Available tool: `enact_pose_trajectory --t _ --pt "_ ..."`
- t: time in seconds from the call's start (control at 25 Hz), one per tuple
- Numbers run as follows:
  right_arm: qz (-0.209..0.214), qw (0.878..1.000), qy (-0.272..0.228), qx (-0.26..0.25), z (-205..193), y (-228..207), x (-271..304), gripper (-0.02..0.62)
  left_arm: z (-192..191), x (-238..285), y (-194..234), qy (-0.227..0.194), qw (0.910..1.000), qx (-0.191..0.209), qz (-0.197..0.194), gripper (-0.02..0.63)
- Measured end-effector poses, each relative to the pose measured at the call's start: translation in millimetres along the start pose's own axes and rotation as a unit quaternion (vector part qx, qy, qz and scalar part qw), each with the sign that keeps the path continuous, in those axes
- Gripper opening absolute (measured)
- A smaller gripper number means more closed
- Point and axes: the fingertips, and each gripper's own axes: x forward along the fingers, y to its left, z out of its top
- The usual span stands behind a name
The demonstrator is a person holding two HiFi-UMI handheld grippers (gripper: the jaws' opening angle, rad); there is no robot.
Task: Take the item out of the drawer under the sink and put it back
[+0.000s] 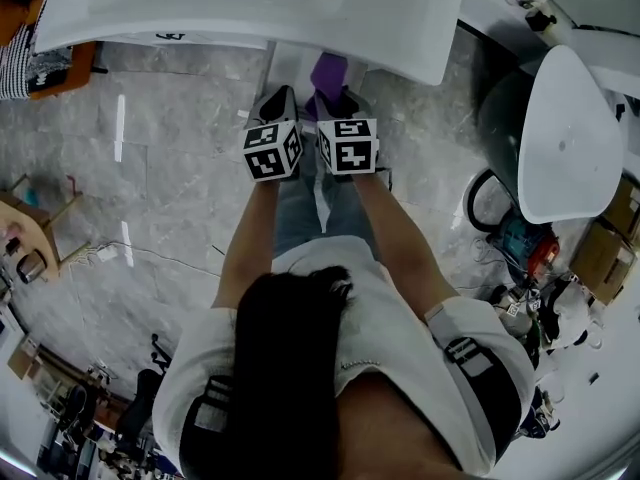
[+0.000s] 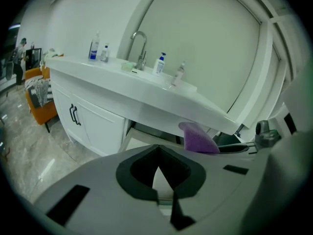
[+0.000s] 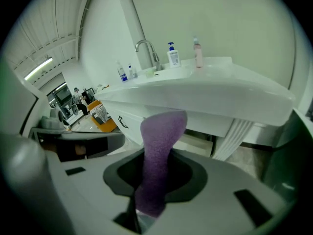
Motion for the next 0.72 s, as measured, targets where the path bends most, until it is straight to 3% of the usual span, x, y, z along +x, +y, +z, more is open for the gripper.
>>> enact_pose_trajectory --t 0.72 --pt "-0.014 1.0 0.014 0.024 -30.2 -17.2 80.6 0.109 -37.7 62.0 36.0 0.039 0.9979 0.051 -0.003 0.003"
